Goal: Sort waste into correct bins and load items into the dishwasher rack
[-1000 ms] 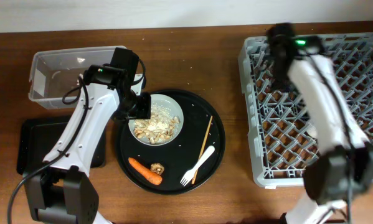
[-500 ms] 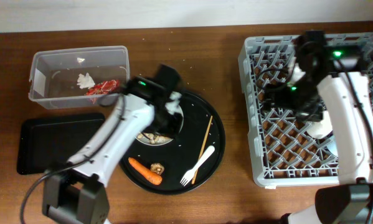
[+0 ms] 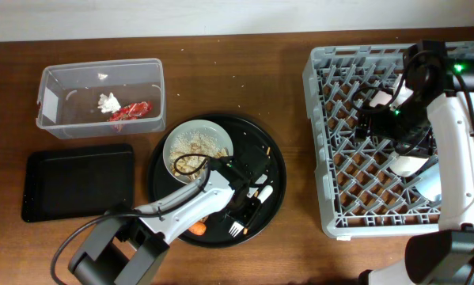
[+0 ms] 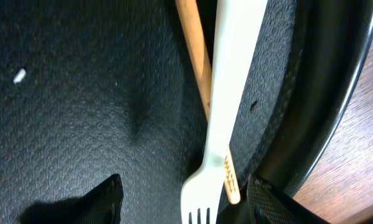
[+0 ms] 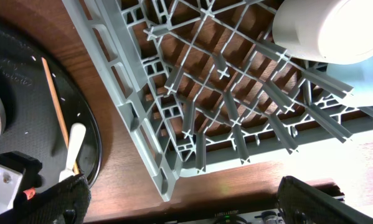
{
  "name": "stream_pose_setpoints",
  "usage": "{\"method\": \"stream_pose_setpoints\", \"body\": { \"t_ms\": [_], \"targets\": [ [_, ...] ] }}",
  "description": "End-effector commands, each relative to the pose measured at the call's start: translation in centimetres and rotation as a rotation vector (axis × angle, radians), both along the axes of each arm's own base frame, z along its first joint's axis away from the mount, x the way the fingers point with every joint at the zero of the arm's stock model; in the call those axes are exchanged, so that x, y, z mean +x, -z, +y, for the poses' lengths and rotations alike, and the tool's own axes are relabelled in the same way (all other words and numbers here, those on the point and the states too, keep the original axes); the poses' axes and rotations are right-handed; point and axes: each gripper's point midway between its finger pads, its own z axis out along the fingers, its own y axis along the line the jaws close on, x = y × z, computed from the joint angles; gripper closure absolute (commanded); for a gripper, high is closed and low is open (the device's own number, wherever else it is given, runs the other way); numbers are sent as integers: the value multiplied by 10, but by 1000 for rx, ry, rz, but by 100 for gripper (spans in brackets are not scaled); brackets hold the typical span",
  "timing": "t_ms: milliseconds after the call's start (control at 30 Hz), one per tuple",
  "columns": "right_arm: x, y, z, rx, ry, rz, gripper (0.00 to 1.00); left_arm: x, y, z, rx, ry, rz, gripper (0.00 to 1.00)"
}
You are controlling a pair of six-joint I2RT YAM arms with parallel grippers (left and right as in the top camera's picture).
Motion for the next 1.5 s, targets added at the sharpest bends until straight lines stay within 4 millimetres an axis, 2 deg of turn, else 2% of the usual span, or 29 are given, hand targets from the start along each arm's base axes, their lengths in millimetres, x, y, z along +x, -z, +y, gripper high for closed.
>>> {"method": "stream_pose_setpoints", "body": {
  "t_ms": [0, 33, 67, 133, 200, 233, 267, 400, 467, 533, 600, 633, 733, 833, 900, 967, 1033, 1100, 1167, 1233, 1267, 1300, 1367, 1400, 1467],
  "targets": [
    [0, 1, -1, -1, -1, 3, 1, -8, 9, -3, -6, 20, 43, 37],
    [0, 1, -1, -1, -1, 2, 1, -13, 16, -4, -10, 23, 82, 37],
    [0, 1, -1, -1, -1, 3, 1, -17, 25, -3, 7, 23, 109, 45],
    [0, 1, -1, -1, -1, 3, 1, -17, 28, -3, 12, 23, 114, 59],
    [0, 1, -1, -1, -1, 3, 1, -11, 24, -7, -1, 20, 100, 89],
    [-1, 1, -1, -1, -1, 3, 1, -4, 19, -11, -16, 15, 84, 97],
    [-1, 1, -1, -1, -1, 4, 1, 4, 13, -14, -31, 4, 70, 100],
    [-1, 1, -2, -6, -4, 7, 1, 41, -17, -9, -71, -77, 26, 100],
    [-3, 1, -14, -51, 14, 13, 1, 53, -39, -14, -103, -86, -8, 100],
    [-5, 1, -38, -58, 90, 10, 1, 67, -75, -36, -217, -73, -60, 100],
    [-13, 1, -80, -59, 259, 2, 1, 76, -118, -77, -435, -37, -78, 100],
    [-22, 1, -101, -36, 348, 0, 1, 79, -130, -95, -528, -71, -70, 100],
    [-33, 0, -119, 21, 452, -7, 1, 84, -152, -133, -652, -102, -120, 100],
    [-32, 0, -117, 22, 441, -5, 1, 81, -181, -184, -799, -127, -201, 100],
    [-31, 0, -113, 22, 426, -2, 1, 69, -178, -211, -841, -90, -204, 100],
    [-32, 0, -113, 23, 426, 0, 1, 61, -149, -230, -824, -182, -117, 100],
    [-32, 0, -113, 24, 426, 1, 1, 57, -115, -241, -786, -213, -64, 100],
    [-32, 0, -113, 24, 426, 1, 1, 60, -92, -240, -742, -229, -58, 100],
    [-32, 0, -113, 24, 426, 1, 1, 61, -90, -240, -736, -232, -62, 82],
    [-32, 0, -113, 24, 426, 2, 1, 63, -89, -239, -733, -227, -74, 55],
    [-32, 0, -112, 24, 426, 2, 1, 63, -90, -237, -732, -206, -77, 45],
    [-32, 0, -112, 25, 426, 3, 1, 67, -91, -227, -710, -216, -71, 42],
    [-32, 0, -112, 26, 426, 3, 1, 78, -104, -197, -651, -163, -133, 41],
    [-27, -1, -103, 80, 377, -20, 1, 94, -126, -158, -583, -166, -227, 39],
    [-17, -3, -79, 138, 258, -41, 1, 117, -154, -57, -355, -310, -354, 26]
  ]
}}
